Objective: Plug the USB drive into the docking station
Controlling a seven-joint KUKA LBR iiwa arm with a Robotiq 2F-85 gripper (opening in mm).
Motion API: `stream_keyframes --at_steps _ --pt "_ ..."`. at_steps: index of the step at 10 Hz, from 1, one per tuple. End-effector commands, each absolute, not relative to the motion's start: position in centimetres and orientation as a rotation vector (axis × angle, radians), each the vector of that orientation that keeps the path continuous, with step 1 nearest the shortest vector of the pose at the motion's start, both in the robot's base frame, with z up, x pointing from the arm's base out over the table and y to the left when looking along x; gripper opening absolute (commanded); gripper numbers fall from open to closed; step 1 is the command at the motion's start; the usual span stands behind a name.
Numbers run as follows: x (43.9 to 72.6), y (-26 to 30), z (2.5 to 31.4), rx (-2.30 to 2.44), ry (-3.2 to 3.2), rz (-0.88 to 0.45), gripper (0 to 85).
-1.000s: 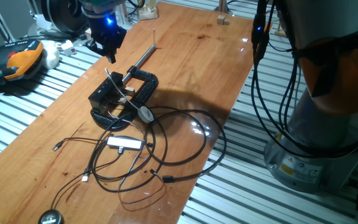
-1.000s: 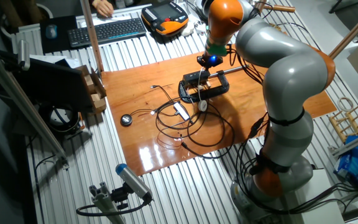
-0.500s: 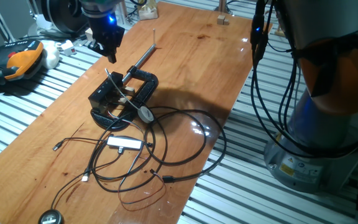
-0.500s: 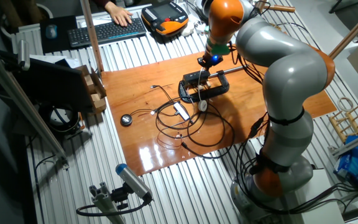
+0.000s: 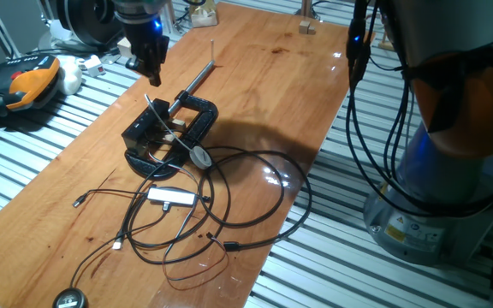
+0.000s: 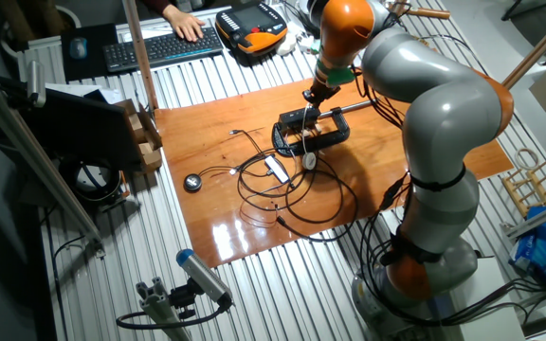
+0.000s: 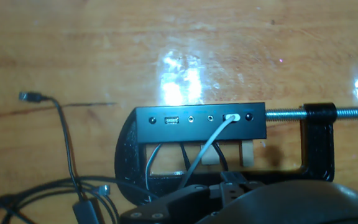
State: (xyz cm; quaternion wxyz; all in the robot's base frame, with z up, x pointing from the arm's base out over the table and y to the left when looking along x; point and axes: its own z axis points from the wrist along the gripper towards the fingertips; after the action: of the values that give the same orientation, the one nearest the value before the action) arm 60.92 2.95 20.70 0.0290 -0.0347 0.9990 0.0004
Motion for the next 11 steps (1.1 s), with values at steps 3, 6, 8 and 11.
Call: stream_keyframes --at_steps 3,6,8,11 --pt "60.92 3.00 20.64 -0.470 3.051 0.014 0.0" --pt "60.91 2.74 20.54 -0.461 3.045 0.014 0.0" --pt "60.94 2.83 20.45 -0.451 3.043 0.016 0.0" --pt "60.81 3.06 20.41 -0.435 3.061 0.013 0.0"
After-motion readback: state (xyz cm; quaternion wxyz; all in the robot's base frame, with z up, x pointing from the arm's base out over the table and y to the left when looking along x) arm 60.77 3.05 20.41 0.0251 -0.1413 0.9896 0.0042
